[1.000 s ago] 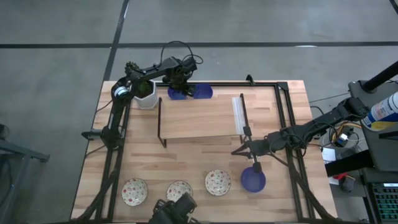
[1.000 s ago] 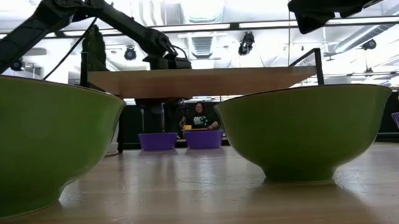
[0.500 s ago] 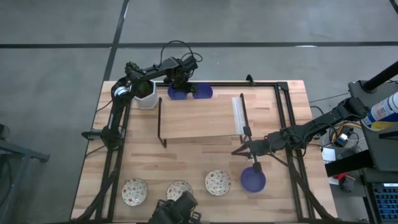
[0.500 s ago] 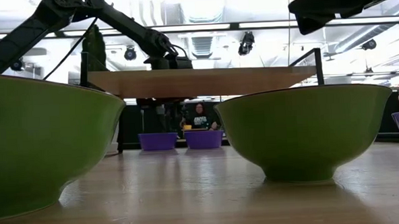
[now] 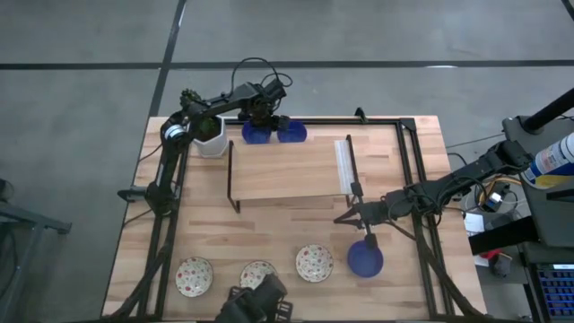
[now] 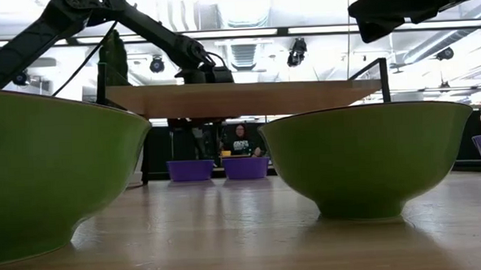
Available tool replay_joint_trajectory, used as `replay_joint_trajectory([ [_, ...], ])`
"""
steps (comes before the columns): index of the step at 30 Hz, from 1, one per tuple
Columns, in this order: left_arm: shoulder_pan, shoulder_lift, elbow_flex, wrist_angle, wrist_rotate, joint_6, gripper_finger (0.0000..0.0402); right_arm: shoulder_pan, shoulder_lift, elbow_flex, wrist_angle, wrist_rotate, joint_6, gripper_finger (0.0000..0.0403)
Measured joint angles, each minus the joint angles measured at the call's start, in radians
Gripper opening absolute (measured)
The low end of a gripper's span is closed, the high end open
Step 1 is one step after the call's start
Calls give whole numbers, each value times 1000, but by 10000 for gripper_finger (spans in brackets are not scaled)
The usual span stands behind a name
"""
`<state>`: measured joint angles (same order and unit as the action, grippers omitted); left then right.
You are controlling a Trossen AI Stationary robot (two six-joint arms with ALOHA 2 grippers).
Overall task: Pick & Place Mini bowls
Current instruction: Put the top left blue bowl on the shelf
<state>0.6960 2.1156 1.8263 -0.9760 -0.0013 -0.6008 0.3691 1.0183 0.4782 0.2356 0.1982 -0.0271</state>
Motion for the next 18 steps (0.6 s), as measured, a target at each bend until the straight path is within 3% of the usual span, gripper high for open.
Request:
replay_joint_trajectory([
  [18, 0, 17, -66, 24, 3, 22, 166, 0, 0, -3, -3, 0, -2, 8],
])
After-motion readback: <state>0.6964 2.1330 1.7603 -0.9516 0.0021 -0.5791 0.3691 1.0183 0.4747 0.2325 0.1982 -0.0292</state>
